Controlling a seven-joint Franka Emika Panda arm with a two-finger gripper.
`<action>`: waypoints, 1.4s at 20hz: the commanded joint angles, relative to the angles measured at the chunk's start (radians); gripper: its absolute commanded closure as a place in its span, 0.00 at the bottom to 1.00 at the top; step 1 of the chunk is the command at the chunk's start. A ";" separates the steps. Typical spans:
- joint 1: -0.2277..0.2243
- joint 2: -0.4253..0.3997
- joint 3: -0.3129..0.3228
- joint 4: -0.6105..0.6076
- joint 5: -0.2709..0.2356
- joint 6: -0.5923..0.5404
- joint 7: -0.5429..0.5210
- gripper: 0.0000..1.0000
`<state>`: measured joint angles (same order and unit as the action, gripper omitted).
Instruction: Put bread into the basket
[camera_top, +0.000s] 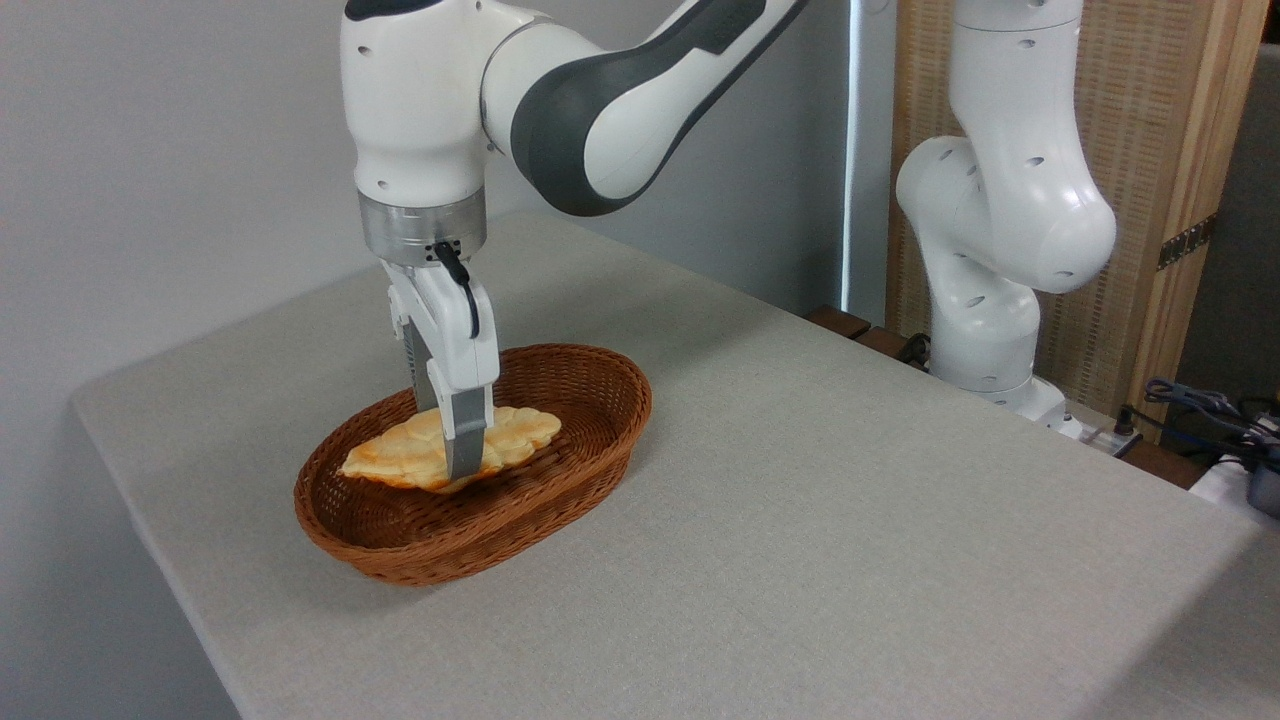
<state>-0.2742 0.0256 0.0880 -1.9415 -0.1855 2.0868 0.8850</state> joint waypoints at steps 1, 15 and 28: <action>-0.003 0.008 0.006 0.006 -0.002 -0.008 -0.001 0.00; 0.009 0.019 0.016 0.024 -0.003 -0.004 0.006 0.00; 0.009 0.020 0.016 0.030 -0.006 -0.001 0.005 0.00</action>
